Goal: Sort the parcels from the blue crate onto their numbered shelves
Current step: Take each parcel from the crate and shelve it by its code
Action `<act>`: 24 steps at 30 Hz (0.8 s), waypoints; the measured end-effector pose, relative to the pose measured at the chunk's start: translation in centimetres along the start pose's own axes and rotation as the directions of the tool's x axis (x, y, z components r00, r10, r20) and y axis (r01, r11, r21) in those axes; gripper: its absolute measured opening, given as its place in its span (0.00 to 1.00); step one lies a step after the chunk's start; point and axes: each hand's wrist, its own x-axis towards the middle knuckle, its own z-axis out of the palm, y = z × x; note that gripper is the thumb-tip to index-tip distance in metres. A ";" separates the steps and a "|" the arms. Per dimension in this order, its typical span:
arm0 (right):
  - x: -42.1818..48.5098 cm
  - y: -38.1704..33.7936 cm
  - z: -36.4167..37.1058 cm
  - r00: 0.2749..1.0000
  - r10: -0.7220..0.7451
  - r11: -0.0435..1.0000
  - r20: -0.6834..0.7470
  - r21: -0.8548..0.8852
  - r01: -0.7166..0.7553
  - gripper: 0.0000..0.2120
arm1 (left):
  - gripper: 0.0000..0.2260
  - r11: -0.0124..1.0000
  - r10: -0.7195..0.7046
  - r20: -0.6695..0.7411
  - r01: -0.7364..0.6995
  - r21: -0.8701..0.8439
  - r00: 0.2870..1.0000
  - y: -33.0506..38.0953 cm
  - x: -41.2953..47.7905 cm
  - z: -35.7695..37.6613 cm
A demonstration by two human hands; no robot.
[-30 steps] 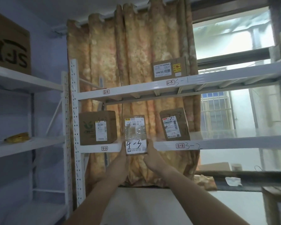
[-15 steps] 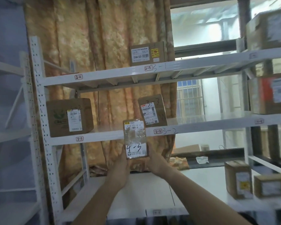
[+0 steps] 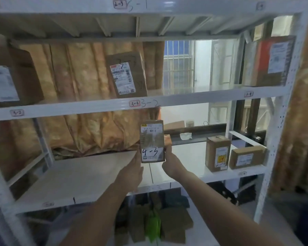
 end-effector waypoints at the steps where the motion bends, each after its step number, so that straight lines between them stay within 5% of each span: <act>1: 0.8 1.3 0.4 1.000 0.019 1.000 0.008 0.007 -0.019 0.32 | 0.33 1.000 0.008 0.028 -0.008 -0.021 1.000 -0.3 0.7 1.0; 8: 7.7 9.3 4.1 0.980 0.103 0.993 0.169 0.044 -0.111 0.20 | 0.34 0.991 -0.119 0.227 0.102 0.086 0.967 -4.9 6.4 7.7; 17: 14.9 17.3 10.4 0.932 0.245 0.943 0.266 0.158 -0.292 0.16 | 0.36 0.919 -0.313 0.399 0.381 -0.101 0.862 -9.6 11.4 17.5; 24: 17.0 20.8 12.9 0.908 0.271 0.929 0.318 0.160 -0.333 0.20 | 0.36 0.938 -0.280 0.434 0.340 -0.065 0.856 -12.6 14.1 21.6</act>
